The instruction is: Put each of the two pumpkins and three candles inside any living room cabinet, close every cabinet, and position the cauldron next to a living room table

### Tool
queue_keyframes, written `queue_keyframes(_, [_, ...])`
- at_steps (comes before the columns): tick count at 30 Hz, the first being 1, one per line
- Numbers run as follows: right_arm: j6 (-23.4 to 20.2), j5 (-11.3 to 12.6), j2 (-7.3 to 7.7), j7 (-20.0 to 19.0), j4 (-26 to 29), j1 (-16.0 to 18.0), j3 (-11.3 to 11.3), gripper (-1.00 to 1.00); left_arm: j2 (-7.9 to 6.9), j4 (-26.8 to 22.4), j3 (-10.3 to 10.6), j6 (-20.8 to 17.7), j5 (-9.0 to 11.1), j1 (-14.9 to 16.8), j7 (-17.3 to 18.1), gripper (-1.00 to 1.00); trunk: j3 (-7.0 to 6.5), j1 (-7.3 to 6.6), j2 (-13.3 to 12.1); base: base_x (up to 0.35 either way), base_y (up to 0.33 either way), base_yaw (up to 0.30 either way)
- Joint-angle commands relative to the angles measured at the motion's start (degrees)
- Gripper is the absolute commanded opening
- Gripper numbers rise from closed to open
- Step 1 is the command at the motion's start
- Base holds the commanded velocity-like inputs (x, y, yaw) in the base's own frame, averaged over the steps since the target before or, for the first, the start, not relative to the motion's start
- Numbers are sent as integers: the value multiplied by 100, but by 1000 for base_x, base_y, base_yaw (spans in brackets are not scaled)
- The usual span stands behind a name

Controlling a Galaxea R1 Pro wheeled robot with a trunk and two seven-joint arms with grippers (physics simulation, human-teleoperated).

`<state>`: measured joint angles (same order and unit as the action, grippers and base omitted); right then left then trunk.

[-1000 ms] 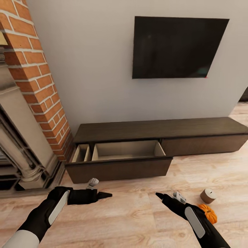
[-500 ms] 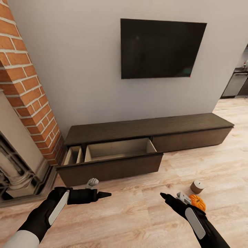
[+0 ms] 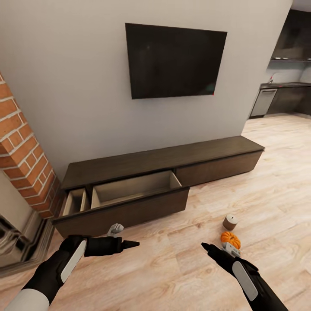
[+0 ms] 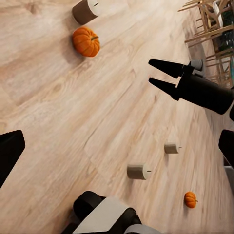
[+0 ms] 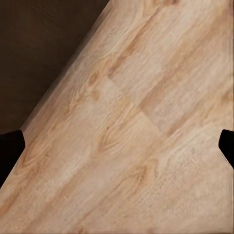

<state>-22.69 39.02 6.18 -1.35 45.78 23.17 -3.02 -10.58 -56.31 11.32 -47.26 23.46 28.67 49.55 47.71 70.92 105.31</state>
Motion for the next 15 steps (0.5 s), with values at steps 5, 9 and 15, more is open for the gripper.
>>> queue_keyframes(5, [-20, 13, -2, -14, -11, 3, -17, 100, -4, 61, 10, -27, 34, 2, -5, 100, 5, -1, 2, 0, 4, -294])
queue_keyframes(9, [-17, 11, -2, -14, -23, 3, -17, 100, 0, 98, 13, -23, 35, 4, -7, 100, 5, -1, 2, 0, 1, -294])
queue_keyframes(15, [-16, 11, 5, -14, -32, 3, -24, 100, 3, 110, 18, -13, 32, 4, -7, 100, 5, -1, 2, 0, 0, -294])
